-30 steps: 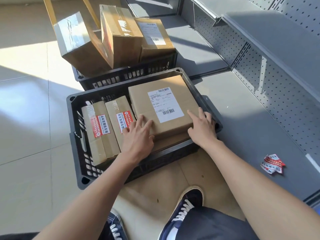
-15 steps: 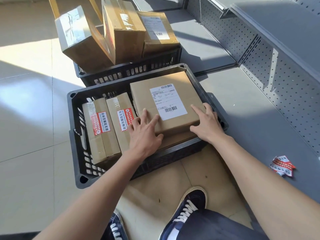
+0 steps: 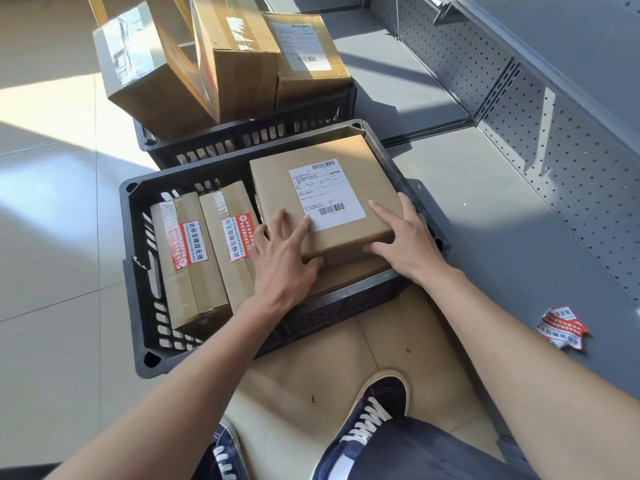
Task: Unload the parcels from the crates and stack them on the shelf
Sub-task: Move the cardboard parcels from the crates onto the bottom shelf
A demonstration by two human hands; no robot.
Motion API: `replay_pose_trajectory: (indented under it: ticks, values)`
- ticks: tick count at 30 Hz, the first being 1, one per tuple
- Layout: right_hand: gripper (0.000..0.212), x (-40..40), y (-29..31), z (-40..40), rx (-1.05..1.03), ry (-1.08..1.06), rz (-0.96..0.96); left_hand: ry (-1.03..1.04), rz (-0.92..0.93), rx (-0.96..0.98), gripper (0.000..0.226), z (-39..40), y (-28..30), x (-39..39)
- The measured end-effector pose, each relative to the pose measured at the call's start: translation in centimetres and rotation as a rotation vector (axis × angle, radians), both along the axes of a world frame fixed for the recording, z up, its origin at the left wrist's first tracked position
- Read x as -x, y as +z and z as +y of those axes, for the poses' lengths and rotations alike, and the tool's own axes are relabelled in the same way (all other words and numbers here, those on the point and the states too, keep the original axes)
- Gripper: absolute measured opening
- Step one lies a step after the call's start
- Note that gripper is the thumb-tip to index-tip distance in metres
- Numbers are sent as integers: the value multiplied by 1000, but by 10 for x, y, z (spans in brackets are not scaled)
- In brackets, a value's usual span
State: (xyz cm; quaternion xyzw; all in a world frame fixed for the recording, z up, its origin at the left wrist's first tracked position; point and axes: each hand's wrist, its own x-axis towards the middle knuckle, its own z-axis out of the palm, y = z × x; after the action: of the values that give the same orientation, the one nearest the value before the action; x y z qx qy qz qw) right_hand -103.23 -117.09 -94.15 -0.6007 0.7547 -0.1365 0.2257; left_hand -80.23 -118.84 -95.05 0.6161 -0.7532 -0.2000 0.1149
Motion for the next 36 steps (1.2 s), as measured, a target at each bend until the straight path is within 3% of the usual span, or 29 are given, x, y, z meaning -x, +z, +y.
replay_pose_trajectory:
  ticks: [8,15,23,36]
  values:
    - [75,-8,30,8,129,-39,-74,4,204,22,64,0,21,-5]
    - [73,-19,64,36,222,-85,-147,-27,244,68,61,15,58,-14]
    - [70,-31,113,104,360,-211,-169,-135,225,163,62,58,115,-19]
    - [68,-14,188,224,545,-354,-103,-273,366,231,56,147,193,14]
